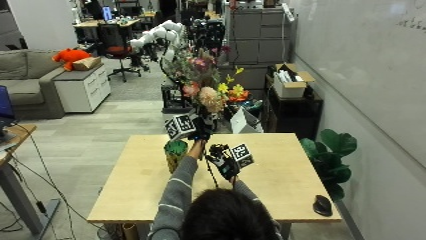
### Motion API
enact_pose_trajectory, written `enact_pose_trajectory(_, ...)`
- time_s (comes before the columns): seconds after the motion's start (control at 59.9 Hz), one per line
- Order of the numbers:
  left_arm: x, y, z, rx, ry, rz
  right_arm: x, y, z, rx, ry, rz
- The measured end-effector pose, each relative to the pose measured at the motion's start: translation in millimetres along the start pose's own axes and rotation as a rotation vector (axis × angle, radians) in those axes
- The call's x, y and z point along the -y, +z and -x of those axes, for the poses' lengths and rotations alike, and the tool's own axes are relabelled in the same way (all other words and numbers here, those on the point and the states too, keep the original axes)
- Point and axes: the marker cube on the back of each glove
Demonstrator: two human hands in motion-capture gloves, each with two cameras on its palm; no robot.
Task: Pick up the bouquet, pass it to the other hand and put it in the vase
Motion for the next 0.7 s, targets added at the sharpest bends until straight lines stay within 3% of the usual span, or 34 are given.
enact_pose_trajectory(0.067,26,-5,9,0.008,0.008,-0.047,4,-12,-14,-0.1,-0.079,-0.034)
enact_pose_trajectory(0.15,53,-19,15,0.024,-0.004,-0.119,1,-24,-23,-0.117,-0.063,-0.073)
enact_pose_trajectory(0.25,74,-44,16,0.059,-0.026,-0.19,0,-38,-44,-0.175,0.062,-0.126)
enact_pose_trajectory(0.384,103,-57,38,0.093,-0.062,-0.272,10,-56,-78,-0.338,-0.006,-0.174)
enact_pose_trajectory(0.451,115,-59,50,0.106,-0.075,-0.3,4,-48,-72,-0.251,0.046,-0.15)
enact_pose_trajectory(0.568,122,-59,62,0.109,-0.105,-0.299,12,-44,-75,-0.215,-0.057,-0.111)
enact_pose_trajectory(0.701,125,-49,73,0.075,-0.133,-0.284,14,-44,-82,-0.217,0.04,-0.116)
